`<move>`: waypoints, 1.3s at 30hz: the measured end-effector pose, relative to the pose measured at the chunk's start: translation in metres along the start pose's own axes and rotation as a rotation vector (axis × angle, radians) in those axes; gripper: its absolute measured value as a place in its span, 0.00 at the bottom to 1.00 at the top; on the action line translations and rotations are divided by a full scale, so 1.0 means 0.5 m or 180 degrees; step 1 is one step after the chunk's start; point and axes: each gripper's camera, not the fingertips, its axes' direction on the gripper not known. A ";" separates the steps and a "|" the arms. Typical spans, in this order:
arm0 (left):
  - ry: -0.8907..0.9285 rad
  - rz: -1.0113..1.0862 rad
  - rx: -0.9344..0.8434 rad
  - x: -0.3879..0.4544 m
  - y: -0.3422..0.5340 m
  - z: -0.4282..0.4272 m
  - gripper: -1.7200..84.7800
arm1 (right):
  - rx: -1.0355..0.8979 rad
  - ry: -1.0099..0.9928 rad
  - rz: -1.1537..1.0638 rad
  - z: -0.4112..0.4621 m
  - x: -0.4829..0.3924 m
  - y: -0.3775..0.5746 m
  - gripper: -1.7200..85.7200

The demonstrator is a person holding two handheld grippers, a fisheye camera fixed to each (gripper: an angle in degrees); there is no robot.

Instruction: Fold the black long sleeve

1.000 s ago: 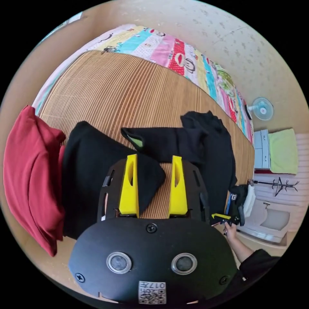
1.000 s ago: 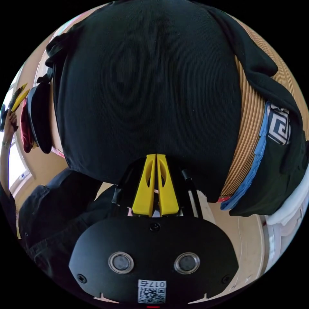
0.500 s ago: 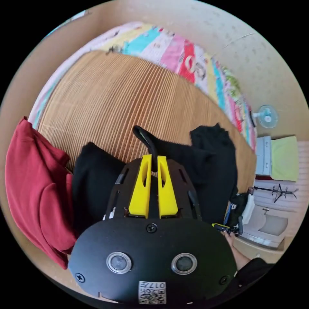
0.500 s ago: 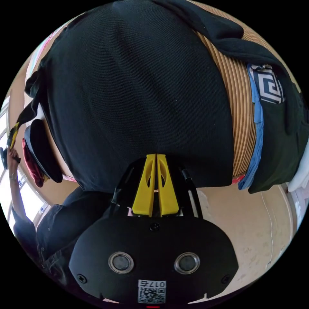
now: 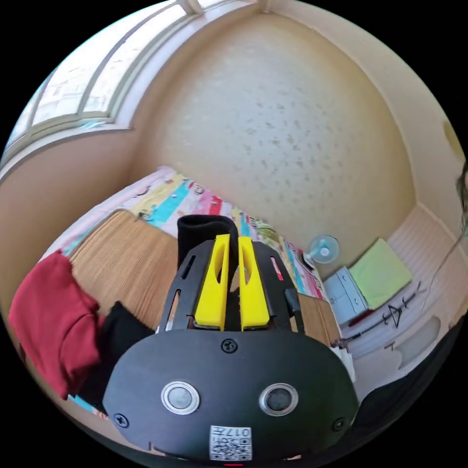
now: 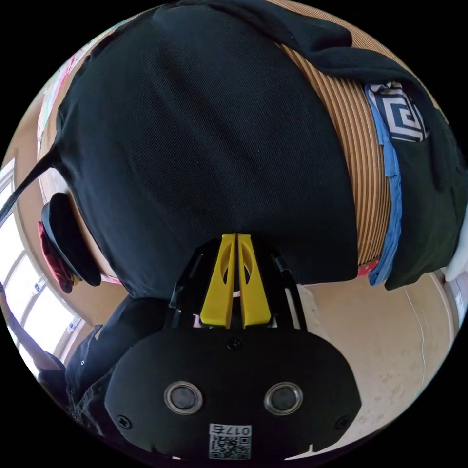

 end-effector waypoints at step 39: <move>-0.0905 -0.0456 -0.2424 -0.325 0.306 0.655 0.09 | 0.1545 -0.0861 0.0348 -0.251 0.431 0.148 0.11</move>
